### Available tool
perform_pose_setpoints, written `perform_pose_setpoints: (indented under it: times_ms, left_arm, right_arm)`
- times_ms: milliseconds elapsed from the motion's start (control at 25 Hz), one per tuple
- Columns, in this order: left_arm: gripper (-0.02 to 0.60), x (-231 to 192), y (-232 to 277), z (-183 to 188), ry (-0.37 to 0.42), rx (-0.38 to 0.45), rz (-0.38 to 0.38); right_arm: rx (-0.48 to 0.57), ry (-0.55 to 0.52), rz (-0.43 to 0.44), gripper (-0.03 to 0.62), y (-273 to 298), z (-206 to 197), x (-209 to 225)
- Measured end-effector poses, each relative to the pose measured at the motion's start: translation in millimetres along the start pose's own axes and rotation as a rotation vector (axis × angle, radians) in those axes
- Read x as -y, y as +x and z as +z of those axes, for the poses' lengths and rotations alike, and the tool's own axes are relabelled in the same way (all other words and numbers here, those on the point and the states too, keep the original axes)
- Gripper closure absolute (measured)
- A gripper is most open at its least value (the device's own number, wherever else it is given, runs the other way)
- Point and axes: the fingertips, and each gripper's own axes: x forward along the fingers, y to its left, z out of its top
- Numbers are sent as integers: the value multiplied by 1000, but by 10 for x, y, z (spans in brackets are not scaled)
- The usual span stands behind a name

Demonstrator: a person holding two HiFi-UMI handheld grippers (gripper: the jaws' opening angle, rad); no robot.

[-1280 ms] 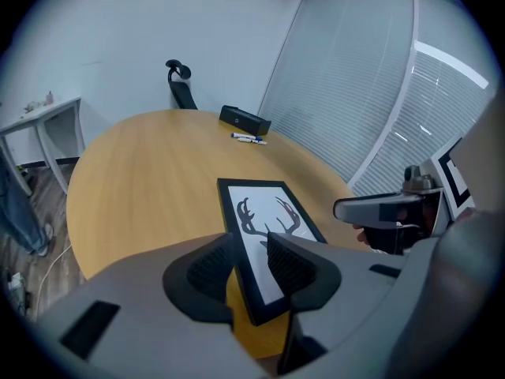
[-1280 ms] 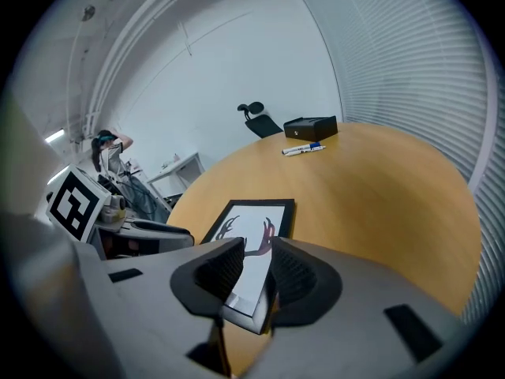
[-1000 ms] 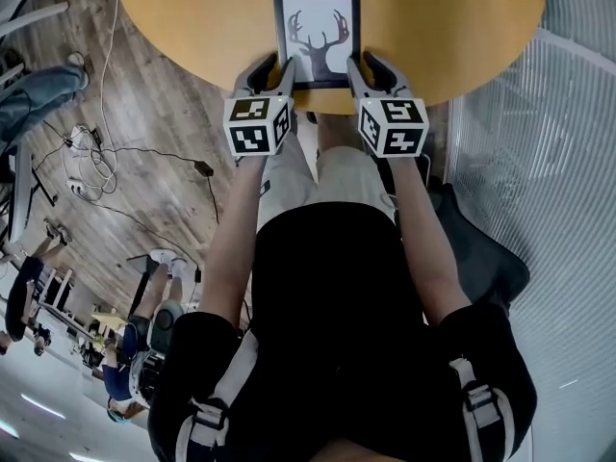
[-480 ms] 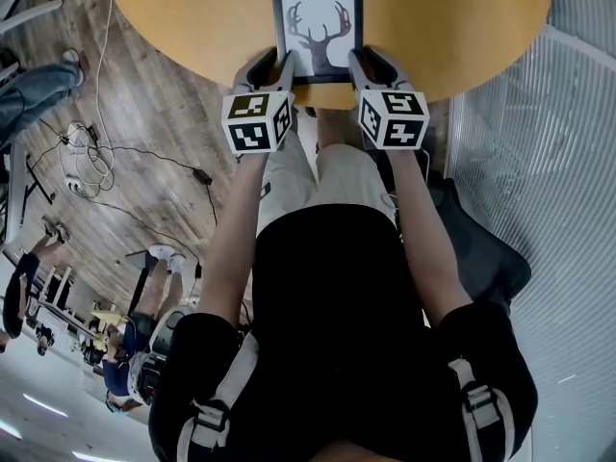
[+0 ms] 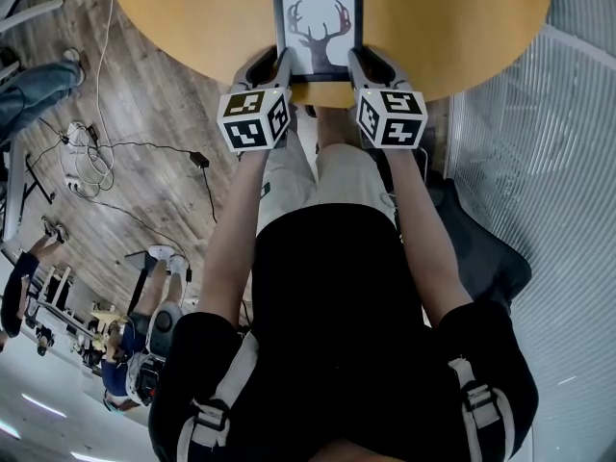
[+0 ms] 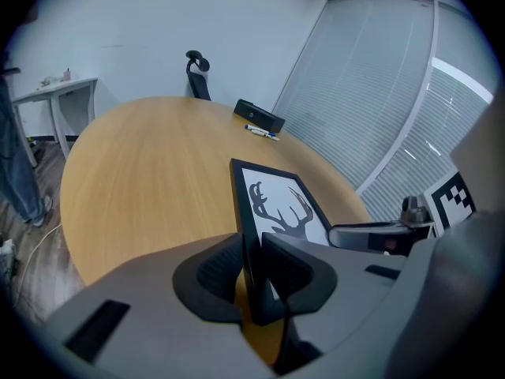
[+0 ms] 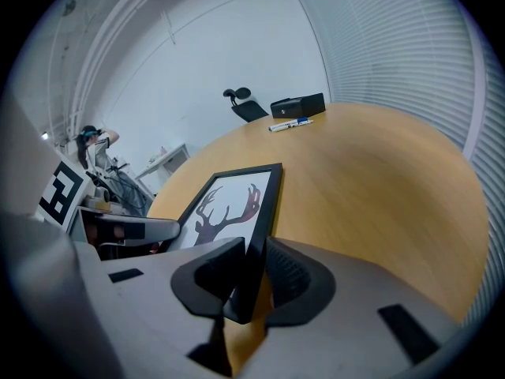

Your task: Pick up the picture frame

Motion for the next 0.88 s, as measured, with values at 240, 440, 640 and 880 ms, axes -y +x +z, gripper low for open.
perform_pose_setpoints:
  times_ms: [240,440,640,880]
  left_arm:
    - [497,68,-134,70,-17,-8,9]
    - [497,168,-343,134,-5,18,14]
    - [497,274,-739,560,12,82,10]
    - [497,528,-1195,828,39,169,20]
  right_arm:
    - [1,-6,-5,497,-157,84,-64]
    - [34,-22,-2,499,-346,161,-149]
    - [101,-48,-13,500,-675,606,-395]
    - [185,-87,-21,503,-1130,918,-570]
